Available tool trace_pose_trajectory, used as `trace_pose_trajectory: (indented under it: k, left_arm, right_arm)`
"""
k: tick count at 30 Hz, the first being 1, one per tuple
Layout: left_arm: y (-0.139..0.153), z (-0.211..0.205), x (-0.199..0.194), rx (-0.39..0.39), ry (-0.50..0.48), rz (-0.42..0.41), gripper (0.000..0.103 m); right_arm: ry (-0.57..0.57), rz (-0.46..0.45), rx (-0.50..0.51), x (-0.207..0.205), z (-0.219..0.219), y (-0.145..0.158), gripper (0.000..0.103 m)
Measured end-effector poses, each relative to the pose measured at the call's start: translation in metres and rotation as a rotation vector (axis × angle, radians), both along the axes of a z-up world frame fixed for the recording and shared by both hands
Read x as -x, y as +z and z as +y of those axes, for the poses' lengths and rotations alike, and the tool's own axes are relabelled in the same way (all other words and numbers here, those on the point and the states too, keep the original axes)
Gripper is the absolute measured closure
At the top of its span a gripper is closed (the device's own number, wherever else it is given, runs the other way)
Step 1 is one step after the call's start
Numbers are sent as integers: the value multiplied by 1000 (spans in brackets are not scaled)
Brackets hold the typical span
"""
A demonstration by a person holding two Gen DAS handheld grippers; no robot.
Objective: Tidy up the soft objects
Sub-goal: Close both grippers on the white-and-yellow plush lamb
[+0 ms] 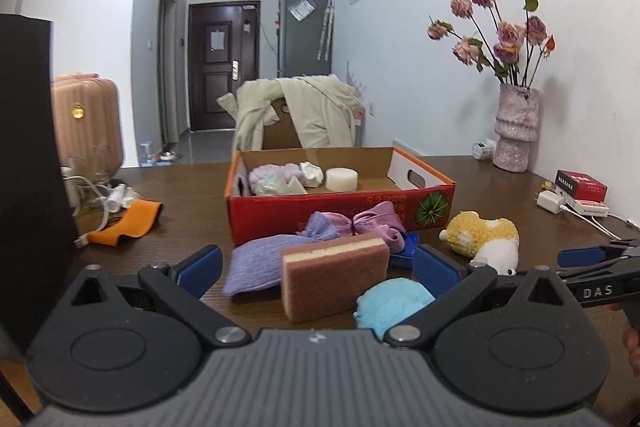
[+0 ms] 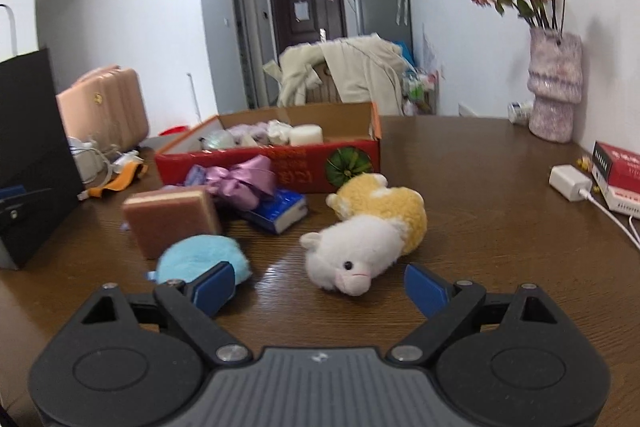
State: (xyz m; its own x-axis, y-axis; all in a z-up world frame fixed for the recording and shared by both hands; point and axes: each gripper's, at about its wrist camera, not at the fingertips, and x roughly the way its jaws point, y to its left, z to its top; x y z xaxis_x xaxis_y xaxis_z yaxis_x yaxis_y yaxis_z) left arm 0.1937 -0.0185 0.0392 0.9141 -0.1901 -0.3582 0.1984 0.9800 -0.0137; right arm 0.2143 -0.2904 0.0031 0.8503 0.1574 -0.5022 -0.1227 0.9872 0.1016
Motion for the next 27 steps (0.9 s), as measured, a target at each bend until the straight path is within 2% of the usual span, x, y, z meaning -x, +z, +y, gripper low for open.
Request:
trace_pose_trajectory:
  k: [5,9,12,16,20,22,27]
  left_arm:
    - [0,-18,-37,-4,-65,15,0]
    - [1,-39,-69,8,-107,26,0]
    - [0,-55,-90,12,-147,41,0]
    - [-4,-85,-119,-6,-226,83,0]
    - [-13,-111,-143,-3,-269,130,0]
    - [-18,-120,-154,16,-293,161,5]
    - [-36,-145,-173,11,-369,221,32]
  right_arm:
    - [-13,-12,18,-29,-6,3,12]
    - [-58,9,-26,-50,-17,2,12]
    - [-55,39,-69,-65,-16,-10,11]
    - [-82,77,-68,-81,-15,-28,11]
    - [-58,82,-76,-80,-26,-30,14]
    - [-70,71,-55,-76,-33,-27,16]
    - [-125,66,-59,-75,-55,-28,16]
